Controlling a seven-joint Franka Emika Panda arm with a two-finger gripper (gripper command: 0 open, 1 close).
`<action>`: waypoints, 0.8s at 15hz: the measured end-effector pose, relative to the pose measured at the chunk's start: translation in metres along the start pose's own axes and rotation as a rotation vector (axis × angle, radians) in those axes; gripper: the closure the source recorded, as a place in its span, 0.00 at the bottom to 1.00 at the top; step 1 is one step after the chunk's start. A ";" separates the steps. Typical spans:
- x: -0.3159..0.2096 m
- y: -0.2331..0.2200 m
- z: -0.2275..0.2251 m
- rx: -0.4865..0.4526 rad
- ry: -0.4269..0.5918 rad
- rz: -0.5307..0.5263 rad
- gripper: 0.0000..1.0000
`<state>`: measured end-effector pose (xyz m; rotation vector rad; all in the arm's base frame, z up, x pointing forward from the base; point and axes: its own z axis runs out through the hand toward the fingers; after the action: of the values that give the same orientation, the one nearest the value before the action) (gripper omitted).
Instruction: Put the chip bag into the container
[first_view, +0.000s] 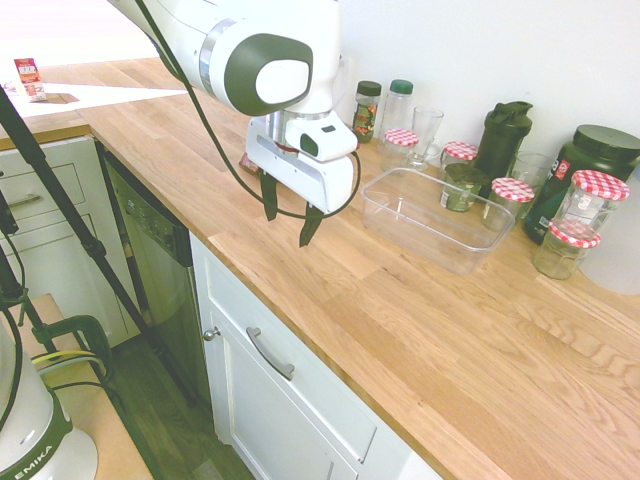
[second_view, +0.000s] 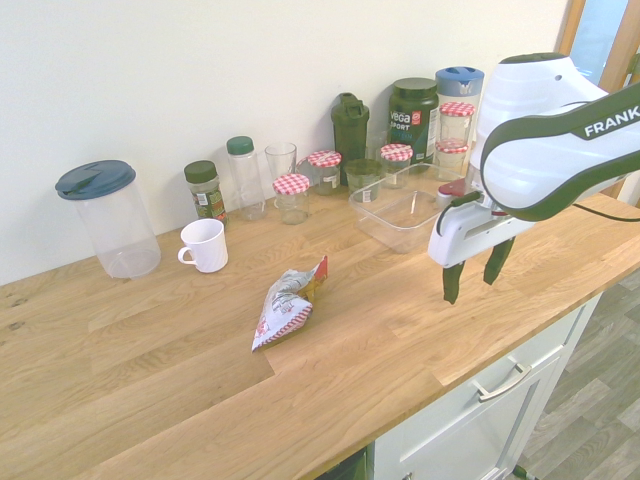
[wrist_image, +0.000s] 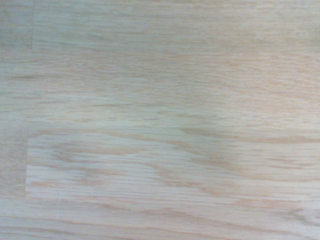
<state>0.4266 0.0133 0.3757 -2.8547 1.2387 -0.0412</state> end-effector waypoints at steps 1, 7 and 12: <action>0.000 0.000 0.000 -0.001 -0.001 0.000 0.00; -0.029 -0.045 -0.025 0.015 0.062 -0.046 0.00; -0.086 -0.113 -0.069 0.038 0.135 -0.091 0.00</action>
<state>0.4478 0.1525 0.4480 -2.9163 1.1138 -0.2612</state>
